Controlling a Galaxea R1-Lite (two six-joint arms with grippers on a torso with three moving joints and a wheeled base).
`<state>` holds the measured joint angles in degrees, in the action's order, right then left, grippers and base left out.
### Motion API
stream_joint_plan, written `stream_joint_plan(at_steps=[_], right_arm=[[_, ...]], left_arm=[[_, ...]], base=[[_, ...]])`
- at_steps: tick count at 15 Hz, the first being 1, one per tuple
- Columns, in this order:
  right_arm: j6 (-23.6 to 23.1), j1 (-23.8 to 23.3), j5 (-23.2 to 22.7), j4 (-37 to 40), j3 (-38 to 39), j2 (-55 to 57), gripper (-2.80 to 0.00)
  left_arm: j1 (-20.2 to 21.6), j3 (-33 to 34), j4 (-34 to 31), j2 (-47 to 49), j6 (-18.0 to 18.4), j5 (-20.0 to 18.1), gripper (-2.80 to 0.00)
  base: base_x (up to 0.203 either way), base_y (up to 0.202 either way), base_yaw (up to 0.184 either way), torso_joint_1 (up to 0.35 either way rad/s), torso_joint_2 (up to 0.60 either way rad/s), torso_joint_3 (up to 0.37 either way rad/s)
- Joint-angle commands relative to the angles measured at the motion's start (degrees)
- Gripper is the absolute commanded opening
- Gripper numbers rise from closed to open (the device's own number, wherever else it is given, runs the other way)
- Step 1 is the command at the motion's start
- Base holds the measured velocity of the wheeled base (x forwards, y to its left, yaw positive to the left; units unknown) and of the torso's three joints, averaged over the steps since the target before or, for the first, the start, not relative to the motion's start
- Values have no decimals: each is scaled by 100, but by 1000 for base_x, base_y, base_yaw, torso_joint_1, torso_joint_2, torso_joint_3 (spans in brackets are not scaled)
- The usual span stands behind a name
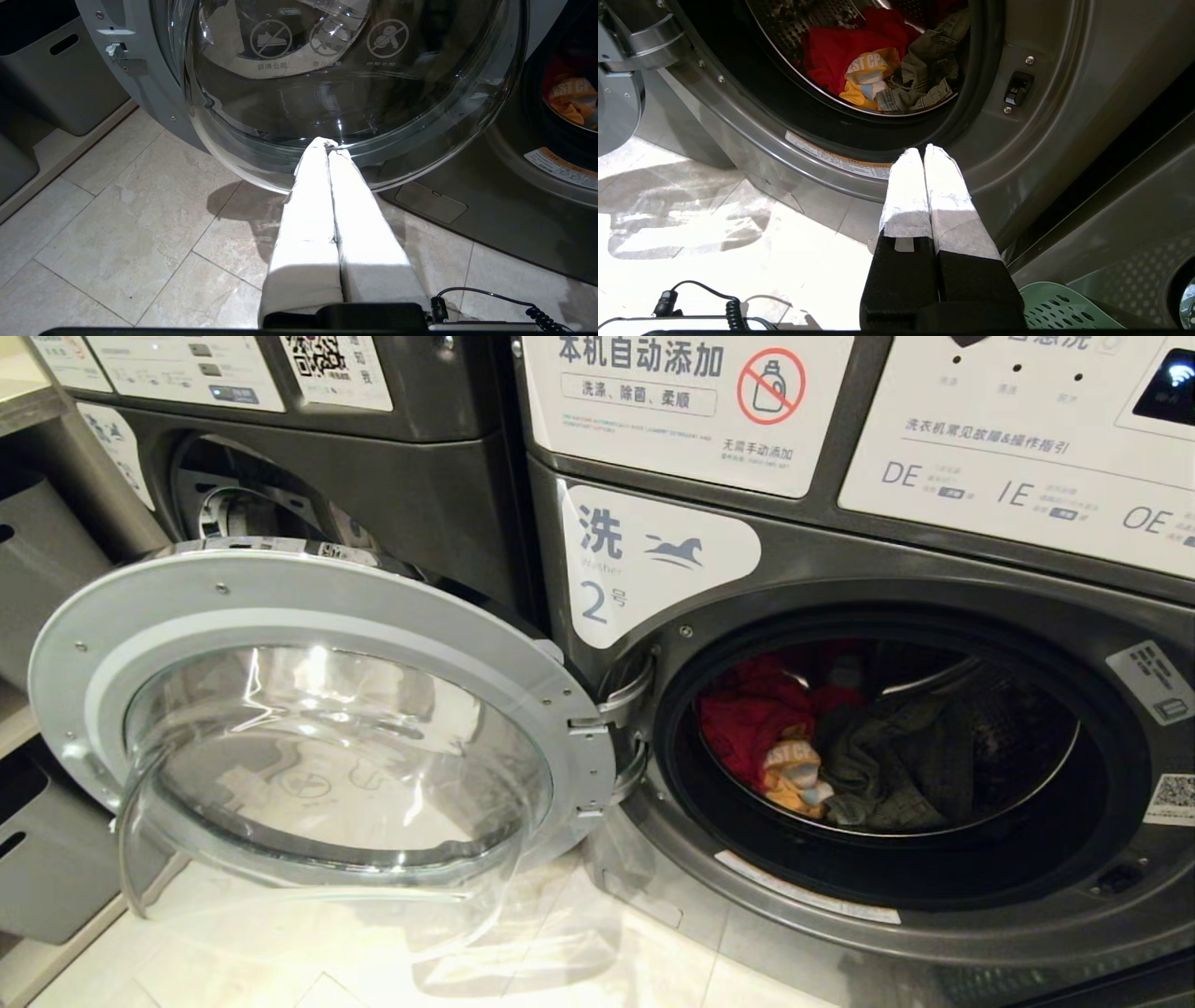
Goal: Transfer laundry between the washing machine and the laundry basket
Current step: Pick a cloth and place it into the basket
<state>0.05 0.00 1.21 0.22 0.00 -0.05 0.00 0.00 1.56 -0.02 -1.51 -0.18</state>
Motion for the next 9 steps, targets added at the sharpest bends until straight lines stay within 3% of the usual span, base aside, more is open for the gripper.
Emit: stream_joint_plan(at_steps=[1, 9], right_arm=[[-40, 0, -6, 4, 9, 5, -280], [-27, 0, 7, -4, 0, 5, -280]], left_arm=[[9, 62, 2, -6, 2, 1, -280], [9, 62, 2, -6, 28, -7, -280]], base=[[0, 0, 0, 0, 0, 0], [1, 12, 0, 0, 0, 0]])
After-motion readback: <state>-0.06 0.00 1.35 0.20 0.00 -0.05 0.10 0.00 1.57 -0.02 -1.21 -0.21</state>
